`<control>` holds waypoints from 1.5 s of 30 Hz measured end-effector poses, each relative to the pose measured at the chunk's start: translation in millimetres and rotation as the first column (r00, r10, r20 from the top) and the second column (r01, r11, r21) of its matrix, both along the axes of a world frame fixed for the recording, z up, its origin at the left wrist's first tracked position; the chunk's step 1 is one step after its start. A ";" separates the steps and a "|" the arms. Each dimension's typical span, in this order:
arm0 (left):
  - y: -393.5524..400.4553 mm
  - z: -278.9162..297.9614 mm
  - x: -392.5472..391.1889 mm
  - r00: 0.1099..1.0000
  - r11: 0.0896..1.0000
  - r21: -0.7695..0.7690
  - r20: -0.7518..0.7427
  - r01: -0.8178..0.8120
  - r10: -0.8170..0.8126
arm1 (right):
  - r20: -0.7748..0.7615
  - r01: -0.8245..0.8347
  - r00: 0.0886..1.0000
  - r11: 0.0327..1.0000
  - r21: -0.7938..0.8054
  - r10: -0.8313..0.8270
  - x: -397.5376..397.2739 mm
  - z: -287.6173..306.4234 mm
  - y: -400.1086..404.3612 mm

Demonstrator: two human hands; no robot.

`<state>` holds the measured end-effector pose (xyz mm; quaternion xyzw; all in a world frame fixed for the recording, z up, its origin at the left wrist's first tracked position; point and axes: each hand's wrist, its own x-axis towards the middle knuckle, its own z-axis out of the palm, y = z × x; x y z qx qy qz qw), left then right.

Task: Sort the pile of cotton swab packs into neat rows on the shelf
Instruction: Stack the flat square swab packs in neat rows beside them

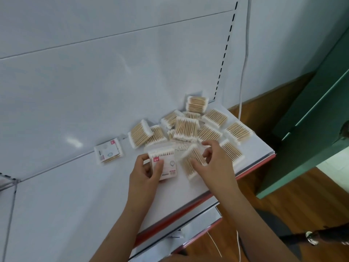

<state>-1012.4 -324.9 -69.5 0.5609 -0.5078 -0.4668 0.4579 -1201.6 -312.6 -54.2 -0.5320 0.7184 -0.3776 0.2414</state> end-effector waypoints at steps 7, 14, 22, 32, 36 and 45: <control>-1.8 -4.7 0.6 0.997 0.999 -0.027 0.058 -0.045 0.047 | 0.087 0.030 0.996 0.942 -0.335 -0.001 40.5 5.8 4.6; -3.8 -4.1 3.2 0.999 0.999 0.012 0.008 -0.043 0.043 | 0.111 -0.085 0.988 0.977 -0.197 0.108 36.8 -1.8 -4.4; -6.1 4.6 7.2 0.982 0.998 0.057 -0.182 -0.038 0.047 | -0.048 -0.265 0.960 0.845 -0.463 0.275 11.0 -8.9 -25.0; -11.6 1.0 19.7 0.971 0.980 0.116 -0.195 0.160 -0.135 | 0.138 -0.595 0.735 0.729 -0.337 0.664 20.8 -17.0 -37.1; -10.8 -1.9 18.2 0.961 0.984 0.100 -0.248 0.149 -0.120 | 0.557 -0.395 0.678 0.877 -0.274 0.479 24.5 -15.1 -41.1; -10.6 -5.6 30.6 0.981 0.986 0.021 -0.104 0.165 -0.162 | 0.413 -0.553 0.747 0.832 -0.051 0.522 47.7 -9.6 -30.9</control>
